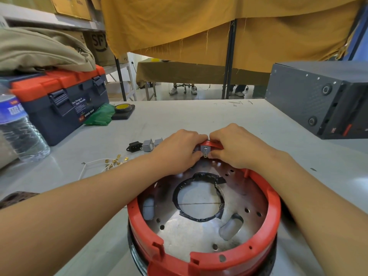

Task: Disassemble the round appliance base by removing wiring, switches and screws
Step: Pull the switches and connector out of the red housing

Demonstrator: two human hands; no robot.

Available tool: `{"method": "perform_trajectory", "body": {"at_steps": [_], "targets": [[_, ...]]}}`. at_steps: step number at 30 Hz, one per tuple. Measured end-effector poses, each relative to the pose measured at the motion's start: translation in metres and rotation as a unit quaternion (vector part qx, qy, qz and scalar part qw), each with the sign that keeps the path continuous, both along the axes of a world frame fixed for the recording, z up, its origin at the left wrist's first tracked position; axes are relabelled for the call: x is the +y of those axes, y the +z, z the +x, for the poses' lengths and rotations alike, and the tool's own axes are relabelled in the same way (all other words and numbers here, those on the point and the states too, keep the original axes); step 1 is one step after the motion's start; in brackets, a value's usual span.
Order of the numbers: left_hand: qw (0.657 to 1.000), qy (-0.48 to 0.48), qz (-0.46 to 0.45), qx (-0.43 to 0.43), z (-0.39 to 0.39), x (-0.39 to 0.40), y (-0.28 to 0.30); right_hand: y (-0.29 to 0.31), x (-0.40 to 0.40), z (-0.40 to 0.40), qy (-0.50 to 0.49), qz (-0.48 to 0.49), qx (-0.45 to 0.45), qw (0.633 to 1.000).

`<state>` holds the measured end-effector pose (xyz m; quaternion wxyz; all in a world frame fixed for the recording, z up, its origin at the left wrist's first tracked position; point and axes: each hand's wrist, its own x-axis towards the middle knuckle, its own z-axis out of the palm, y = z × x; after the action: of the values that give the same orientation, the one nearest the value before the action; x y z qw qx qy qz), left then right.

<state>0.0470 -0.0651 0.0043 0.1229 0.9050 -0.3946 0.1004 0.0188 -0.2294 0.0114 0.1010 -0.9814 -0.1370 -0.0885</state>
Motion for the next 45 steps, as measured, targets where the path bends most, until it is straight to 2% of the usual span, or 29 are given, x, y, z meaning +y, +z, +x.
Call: {"method": "perform_trajectory", "body": {"at_steps": [12, 24, 28, 34, 40, 45], "targets": [[0.999, 0.031, -0.011, 0.025, 0.001, -0.005, 0.003, 0.001, 0.006, -0.001, -0.004, -0.008, -0.013, 1.0], [0.991, 0.046, -0.085, 0.091, 0.0, -0.001, 0.006, -0.003, 0.001, -0.001, -0.013, 0.059, 0.003, 0.998], [0.983, 0.067, -0.14, 0.102, 0.003, 0.0, 0.007, -0.002, 0.001, -0.002, -0.005, 0.082, 0.001, 0.997], [0.926, 0.087, -0.309, 0.196, 0.01, 0.005, 0.008, -0.004, -0.001, -0.002, 0.018, 0.127, -0.011, 0.992], [0.893, 0.108, -0.366, 0.24, 0.013, 0.007, 0.009, -0.005, -0.001, -0.001, 0.038, 0.139, 0.001, 0.99], [0.826, 0.112, -0.475, 0.281, 0.016, 0.011, 0.015, -0.002, -0.001, -0.005, 0.016, 0.186, -0.057, 0.981]]}}
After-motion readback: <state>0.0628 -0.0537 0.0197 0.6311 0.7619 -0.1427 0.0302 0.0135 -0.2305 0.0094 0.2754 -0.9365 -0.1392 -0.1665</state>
